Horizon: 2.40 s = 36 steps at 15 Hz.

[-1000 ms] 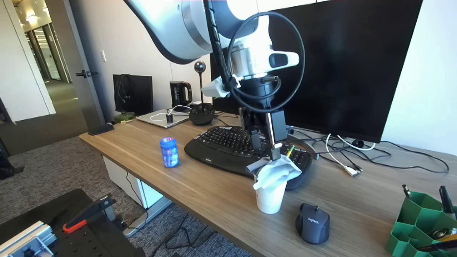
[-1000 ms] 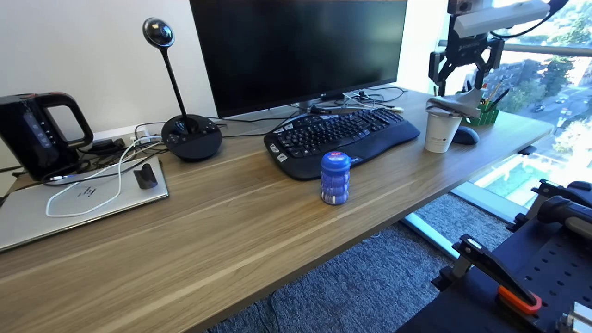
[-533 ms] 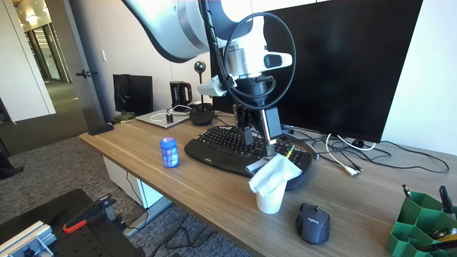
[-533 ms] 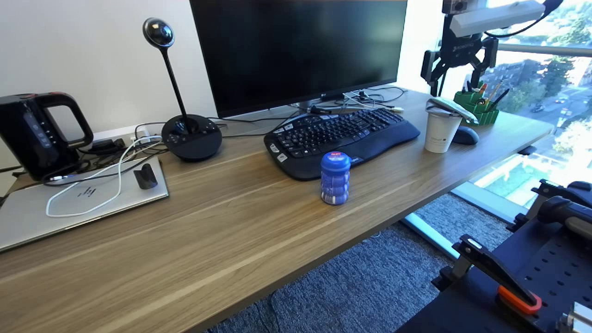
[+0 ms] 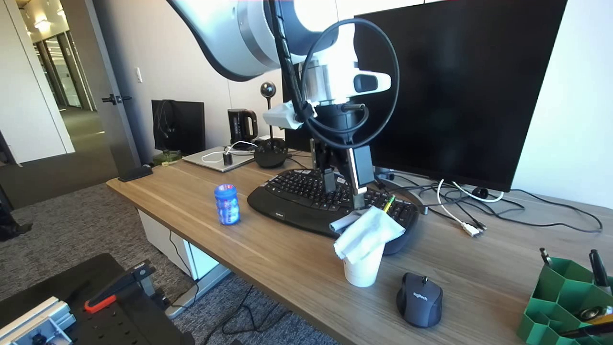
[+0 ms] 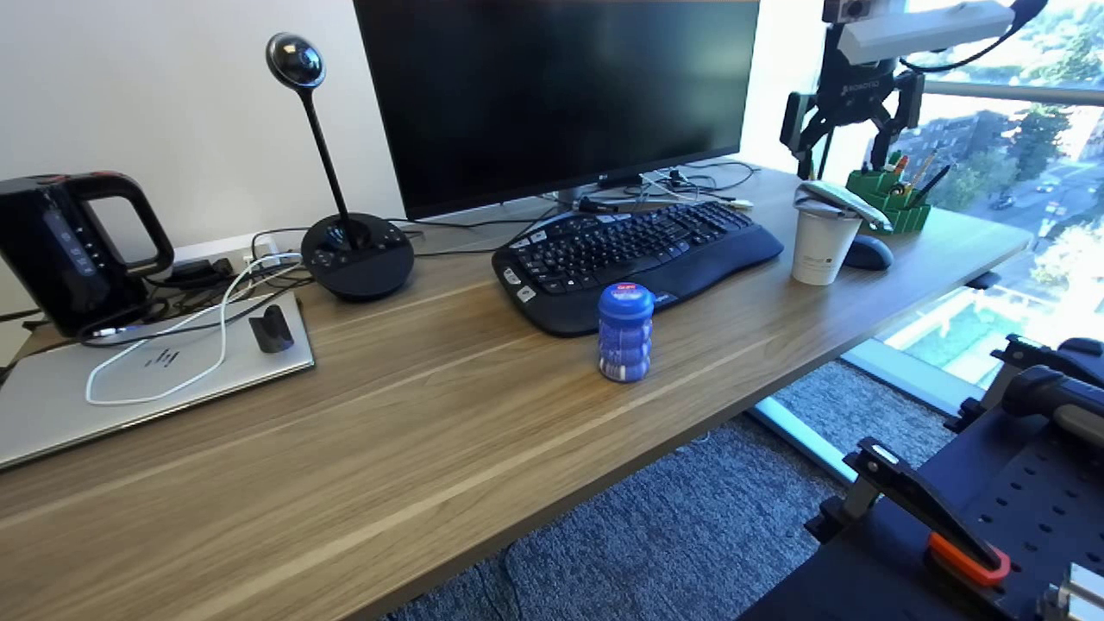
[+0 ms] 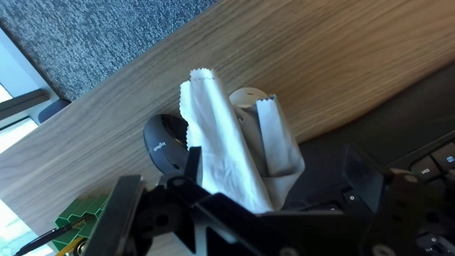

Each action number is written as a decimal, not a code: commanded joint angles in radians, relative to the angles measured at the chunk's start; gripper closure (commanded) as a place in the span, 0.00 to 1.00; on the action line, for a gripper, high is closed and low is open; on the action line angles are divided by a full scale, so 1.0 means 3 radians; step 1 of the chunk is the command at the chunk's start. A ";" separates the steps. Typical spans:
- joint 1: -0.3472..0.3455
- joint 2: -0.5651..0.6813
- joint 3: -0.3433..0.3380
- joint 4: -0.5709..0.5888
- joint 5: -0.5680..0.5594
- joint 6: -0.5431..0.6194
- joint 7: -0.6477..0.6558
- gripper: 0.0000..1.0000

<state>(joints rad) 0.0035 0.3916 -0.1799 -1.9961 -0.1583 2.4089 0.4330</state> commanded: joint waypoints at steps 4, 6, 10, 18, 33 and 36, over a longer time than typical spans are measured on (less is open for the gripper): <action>-0.0058 0.0010 0.0035 0.0055 0.0126 -0.0046 -0.0149 0.00; -0.0073 0.0037 0.0026 0.0071 0.0141 -0.0038 -0.0162 0.00; -0.0097 0.0103 -0.0017 0.0110 0.0123 -0.0043 -0.0133 0.00; -0.0125 0.0316 -0.0036 0.0344 0.0119 -0.0083 -0.0144 0.00; -0.0402 0.0391 0.0380 0.0322 0.0877 0.0219 -0.1039 0.00; -0.0358 0.0389 0.0306 0.0303 0.0782 0.0255 -0.1059 0.00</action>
<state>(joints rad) -0.0965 0.5046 -0.0888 -1.9062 0.0766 2.4615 0.1458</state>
